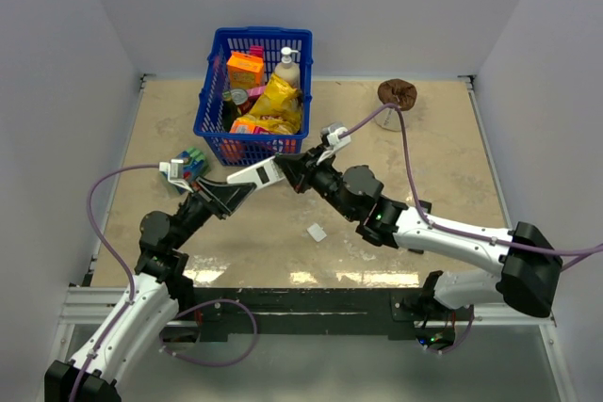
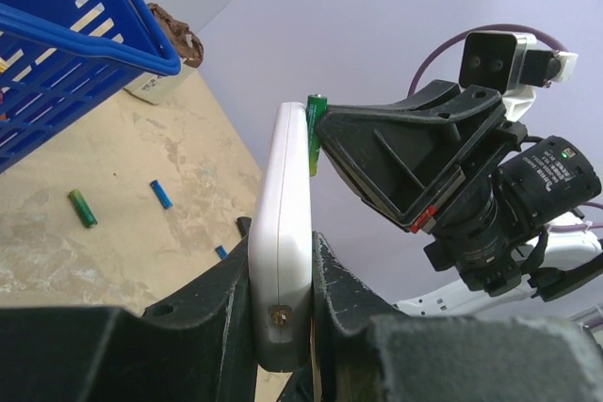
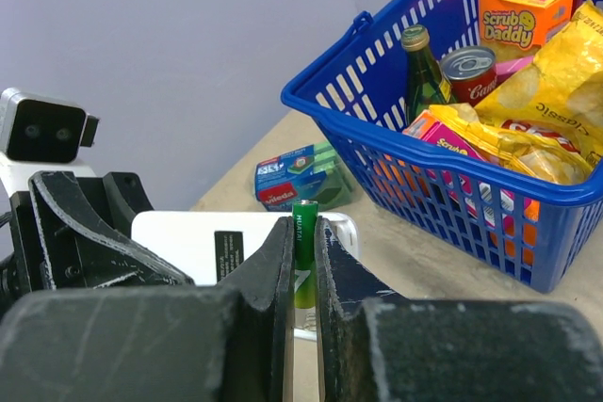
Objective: Load the batteries into the remote control
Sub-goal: Load the battery into the remote control.
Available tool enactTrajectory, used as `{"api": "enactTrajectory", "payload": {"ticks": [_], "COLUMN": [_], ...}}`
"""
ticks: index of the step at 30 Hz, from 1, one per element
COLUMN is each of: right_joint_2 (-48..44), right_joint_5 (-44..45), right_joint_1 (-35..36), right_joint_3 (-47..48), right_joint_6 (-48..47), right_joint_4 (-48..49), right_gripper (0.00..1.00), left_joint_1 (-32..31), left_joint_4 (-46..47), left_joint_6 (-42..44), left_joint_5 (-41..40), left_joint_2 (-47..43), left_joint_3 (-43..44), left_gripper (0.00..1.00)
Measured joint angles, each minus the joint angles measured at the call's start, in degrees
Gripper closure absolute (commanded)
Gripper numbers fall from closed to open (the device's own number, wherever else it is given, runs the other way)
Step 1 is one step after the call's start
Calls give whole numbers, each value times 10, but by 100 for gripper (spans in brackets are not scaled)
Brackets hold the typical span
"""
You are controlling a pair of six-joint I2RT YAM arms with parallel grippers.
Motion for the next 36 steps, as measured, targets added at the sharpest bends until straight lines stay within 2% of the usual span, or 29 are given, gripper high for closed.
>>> {"api": "enactTrajectory", "payload": {"ticks": [16,36], "right_joint_2": [10,19], "right_joint_5": [0,0], "right_joint_1": [5,7], "right_joint_3": [-8,-9], "right_joint_6": [0,-35], "right_joint_4": [27,46], "right_gripper": [100,100], "left_joint_1": [0,0], "left_joint_4": [24,43], "left_joint_6": [-59,-73], "left_joint_5": [-17,-18], "left_joint_2": [-2,2], "left_joint_3": [-10,-16], "left_gripper": [100,100]}}
